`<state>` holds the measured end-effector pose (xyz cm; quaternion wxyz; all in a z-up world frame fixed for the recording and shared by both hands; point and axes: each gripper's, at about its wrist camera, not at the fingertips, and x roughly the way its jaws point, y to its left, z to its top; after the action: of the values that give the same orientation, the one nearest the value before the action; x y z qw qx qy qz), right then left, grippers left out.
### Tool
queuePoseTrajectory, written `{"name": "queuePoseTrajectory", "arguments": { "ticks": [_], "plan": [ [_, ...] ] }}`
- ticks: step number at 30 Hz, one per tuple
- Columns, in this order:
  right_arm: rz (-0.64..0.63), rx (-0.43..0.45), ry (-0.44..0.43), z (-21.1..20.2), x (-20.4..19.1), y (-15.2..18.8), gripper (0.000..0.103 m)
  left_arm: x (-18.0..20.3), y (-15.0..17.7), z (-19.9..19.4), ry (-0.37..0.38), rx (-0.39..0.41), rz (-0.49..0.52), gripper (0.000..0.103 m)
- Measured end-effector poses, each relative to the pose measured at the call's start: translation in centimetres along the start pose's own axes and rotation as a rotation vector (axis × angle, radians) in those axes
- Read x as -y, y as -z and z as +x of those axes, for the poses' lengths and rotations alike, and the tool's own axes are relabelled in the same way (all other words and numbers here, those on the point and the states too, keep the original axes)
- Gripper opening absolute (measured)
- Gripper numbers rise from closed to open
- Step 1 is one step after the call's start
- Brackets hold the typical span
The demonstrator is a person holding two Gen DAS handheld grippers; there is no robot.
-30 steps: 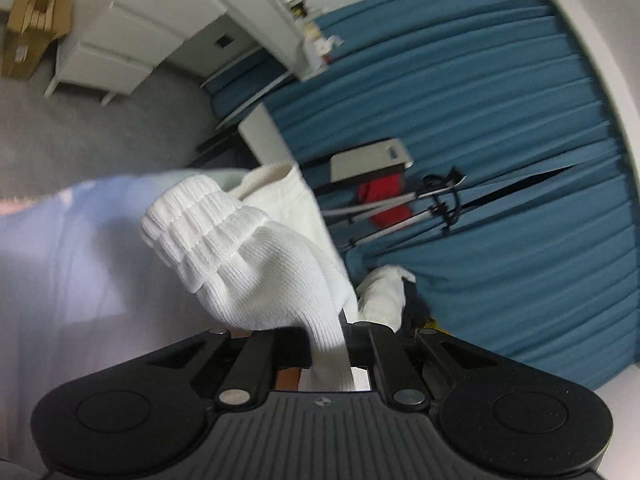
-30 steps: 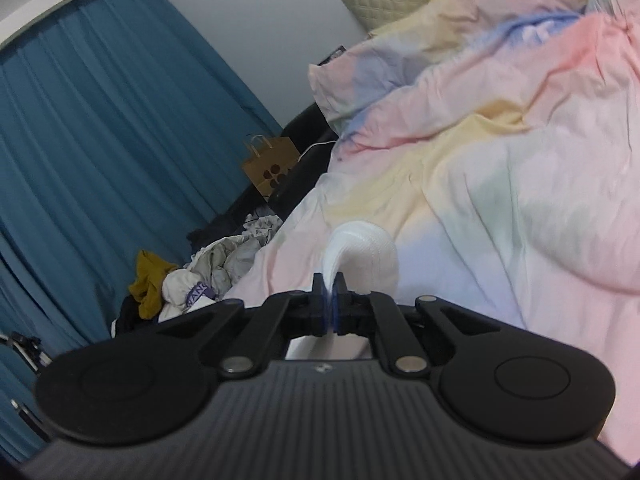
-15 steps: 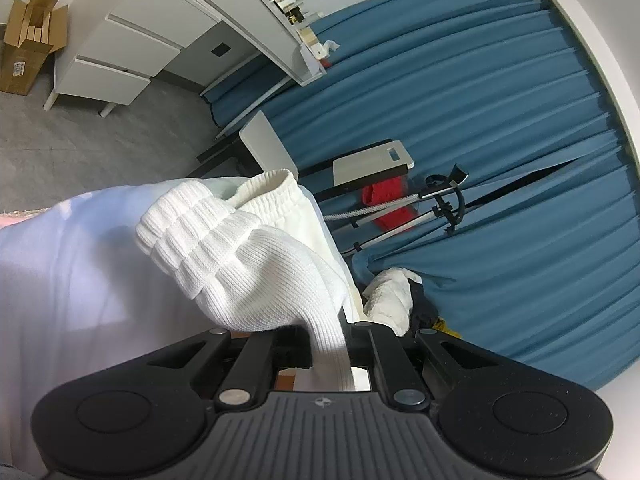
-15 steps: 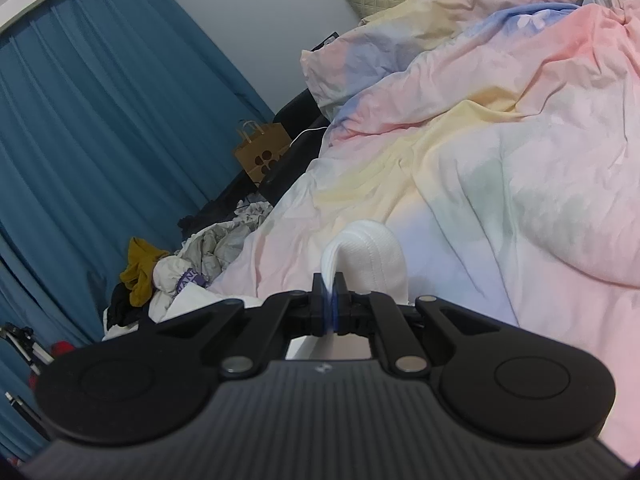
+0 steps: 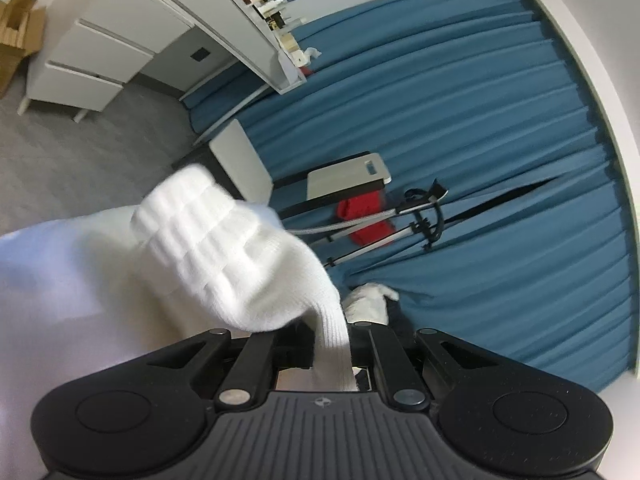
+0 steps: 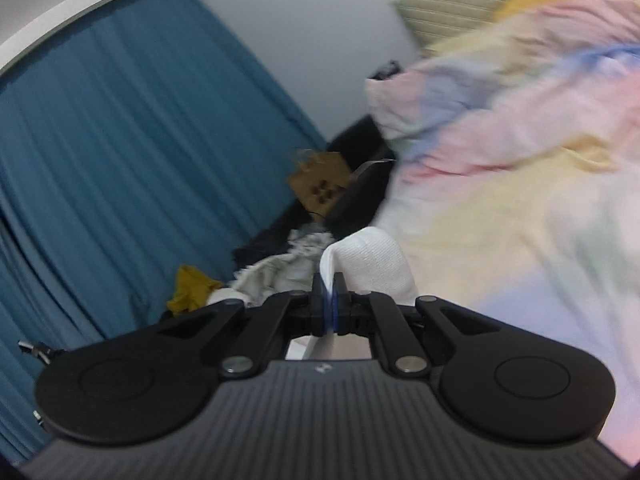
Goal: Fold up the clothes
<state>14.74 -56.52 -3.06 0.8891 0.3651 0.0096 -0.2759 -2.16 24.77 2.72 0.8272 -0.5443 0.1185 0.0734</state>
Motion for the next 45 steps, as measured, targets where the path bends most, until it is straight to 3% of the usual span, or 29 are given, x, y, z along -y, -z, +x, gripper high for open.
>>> {"name": "queuePoseTrajectory", "arguments": {
  "ticks": [3,7,13,18,21,23,25,28,30,32,37,41,45],
  "plan": [
    [-0.109,-0.013,0.008,5.4,-5.3,0.5,0.005,1.3,-1.2,5.0,-0.021,0.001,-0.026,0.008],
    [-0.263,-0.058,0.040,13.7,-10.4,3.6,0.005,2.0,-1.7,12.9,-0.086,0.011,-0.024,0.008],
    [-0.464,-0.151,0.080,23.8,-13.0,10.5,0.006,-0.4,-0.3,23.7,-0.211,-0.016,0.059,0.009],
    [-0.647,-0.209,0.083,27.5,-14.0,14.3,0.007,-1.8,0.2,27.6,-0.241,-0.044,0.107,0.014],
    [-0.651,-0.249,0.049,27.5,-13.8,14.1,0.011,-1.5,0.4,28.2,-0.219,-0.059,0.153,0.024],
    [-0.618,-0.255,0.008,26.2,-13.3,13.0,0.018,-1.3,0.3,28.1,-0.181,-0.071,0.163,0.040],
    [-0.585,-0.261,-0.043,24.6,-12.7,11.8,0.038,-1.2,0.3,27.4,-0.125,-0.089,0.151,0.056],
    [-0.452,-0.202,-0.105,20.3,-10.3,9.6,0.066,-0.5,0.8,25.5,-0.087,-0.102,0.202,0.068],
    [-0.314,-0.188,-0.129,17.5,-7.7,8.4,0.067,-0.1,1.3,24.0,-0.078,-0.120,0.237,0.078],
    [-0.158,-0.190,-0.115,14.9,-4.2,7.8,0.067,-0.1,1.9,22.3,-0.064,-0.143,0.242,0.079],
    [0.211,-0.217,-0.058,9.6,5.3,8.2,0.067,-1.8,1.2,18.3,-0.061,-0.220,0.096,0.082],
    [0.281,-0.361,-0.076,9.4,9.1,9.9,0.067,-5.0,0.5,16.9,-0.089,-0.267,-0.103,0.085],
    [0.333,-0.439,-0.173,10.8,9.8,10.5,0.067,-8.0,0.9,17.4,-0.147,-0.302,-0.236,0.086]
  ]
}}
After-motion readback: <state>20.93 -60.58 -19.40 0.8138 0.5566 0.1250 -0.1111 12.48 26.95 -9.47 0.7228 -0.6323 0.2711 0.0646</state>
